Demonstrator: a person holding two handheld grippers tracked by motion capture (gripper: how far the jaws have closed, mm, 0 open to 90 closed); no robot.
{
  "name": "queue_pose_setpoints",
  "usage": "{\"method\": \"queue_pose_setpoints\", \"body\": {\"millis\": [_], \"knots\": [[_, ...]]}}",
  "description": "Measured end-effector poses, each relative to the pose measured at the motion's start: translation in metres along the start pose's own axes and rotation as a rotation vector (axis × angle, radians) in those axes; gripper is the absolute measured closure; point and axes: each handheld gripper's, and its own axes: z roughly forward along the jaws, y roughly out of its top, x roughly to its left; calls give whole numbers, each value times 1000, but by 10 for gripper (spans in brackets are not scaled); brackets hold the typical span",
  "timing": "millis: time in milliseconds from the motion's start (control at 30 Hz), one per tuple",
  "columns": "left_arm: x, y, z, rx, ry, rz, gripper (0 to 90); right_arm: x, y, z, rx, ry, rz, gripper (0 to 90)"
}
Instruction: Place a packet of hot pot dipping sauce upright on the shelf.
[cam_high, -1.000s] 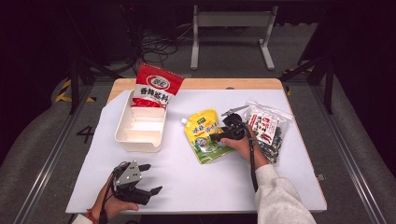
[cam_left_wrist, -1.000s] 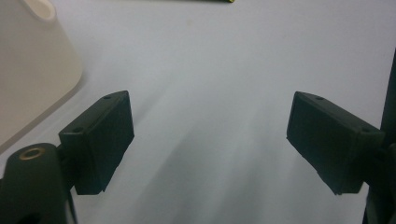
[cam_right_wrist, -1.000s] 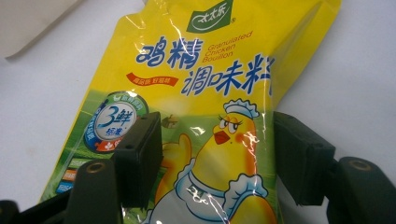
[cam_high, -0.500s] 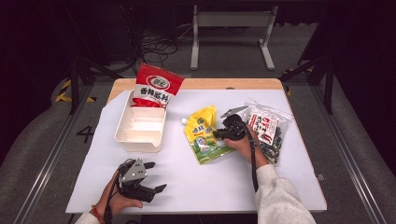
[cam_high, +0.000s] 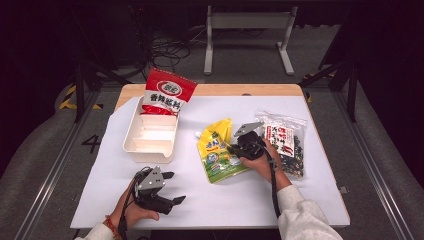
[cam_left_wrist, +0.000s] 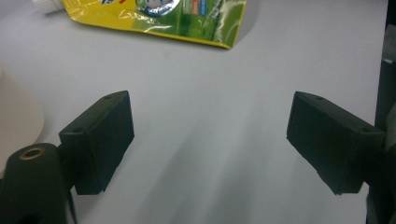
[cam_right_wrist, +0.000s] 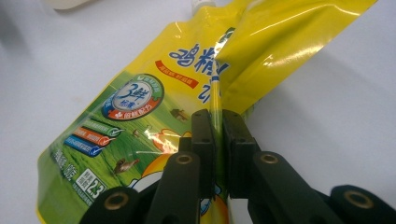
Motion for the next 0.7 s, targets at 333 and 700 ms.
{"method": "queue_pose_setpoints", "body": {"millis": [333, 700], "knots": [[7, 6, 11, 3, -39, -53, 154, 21, -7, -16, -105, 15, -24, 881], [7, 21, 28, -14, -81, -91, 153, 28, -31, -36, -252, 9, -16, 883]]}}
